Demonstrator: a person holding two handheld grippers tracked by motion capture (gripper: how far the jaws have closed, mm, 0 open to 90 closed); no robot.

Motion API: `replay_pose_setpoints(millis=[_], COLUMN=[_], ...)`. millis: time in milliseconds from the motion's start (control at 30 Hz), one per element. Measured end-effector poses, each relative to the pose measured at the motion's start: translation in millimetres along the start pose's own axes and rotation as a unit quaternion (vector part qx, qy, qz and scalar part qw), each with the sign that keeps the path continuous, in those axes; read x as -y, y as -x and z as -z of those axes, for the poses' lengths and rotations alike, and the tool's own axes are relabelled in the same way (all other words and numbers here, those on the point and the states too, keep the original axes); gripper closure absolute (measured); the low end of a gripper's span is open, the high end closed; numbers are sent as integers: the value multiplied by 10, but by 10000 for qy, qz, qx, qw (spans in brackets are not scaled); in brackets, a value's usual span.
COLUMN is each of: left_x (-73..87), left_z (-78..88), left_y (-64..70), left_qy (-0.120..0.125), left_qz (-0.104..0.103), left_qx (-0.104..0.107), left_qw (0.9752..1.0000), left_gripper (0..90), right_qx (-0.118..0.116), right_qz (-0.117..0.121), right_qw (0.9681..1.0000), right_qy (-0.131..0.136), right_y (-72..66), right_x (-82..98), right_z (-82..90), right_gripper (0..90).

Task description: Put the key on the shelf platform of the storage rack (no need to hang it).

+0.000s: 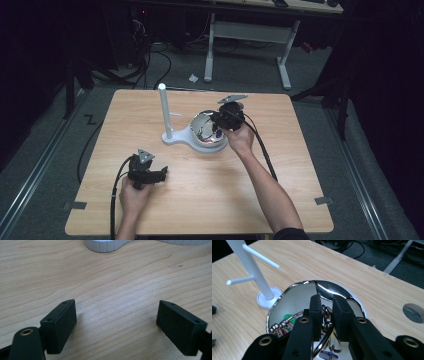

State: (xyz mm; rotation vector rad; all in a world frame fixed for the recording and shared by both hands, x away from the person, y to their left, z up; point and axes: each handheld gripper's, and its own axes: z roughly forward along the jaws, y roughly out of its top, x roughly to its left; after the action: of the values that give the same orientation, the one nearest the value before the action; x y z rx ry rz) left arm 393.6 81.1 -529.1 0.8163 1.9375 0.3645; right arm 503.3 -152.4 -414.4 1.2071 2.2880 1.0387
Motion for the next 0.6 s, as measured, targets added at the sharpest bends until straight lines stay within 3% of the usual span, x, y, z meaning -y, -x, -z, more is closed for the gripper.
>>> replay_pose_setpoints(millis=[133, 200, 233, 600], left_x=[2, -4, 4, 3], left_z=[1, -1, 2, 0], left_y=[6, -10, 10, 9], left_qy=[-1, 1, -3, 11], left_qz=[50, -83, 79, 79], left_qx=[-24, 32, -35, -45], left_qw=[10000, 10000, 10000, 10000], left_gripper=[169, 168, 169, 169], right_qx=[86, 149, 163, 225], right_qz=[61, 116, 128, 7], right_qw=[9999, 9997, 9997, 9992], right_qy=[-82, -134, -161, -339], right_y=[3, -5, -1, 73], right_x=[39, 64, 74, 156], right_z=[-35, -63, -76, -195], right_gripper=[785, 785, 785, 778])
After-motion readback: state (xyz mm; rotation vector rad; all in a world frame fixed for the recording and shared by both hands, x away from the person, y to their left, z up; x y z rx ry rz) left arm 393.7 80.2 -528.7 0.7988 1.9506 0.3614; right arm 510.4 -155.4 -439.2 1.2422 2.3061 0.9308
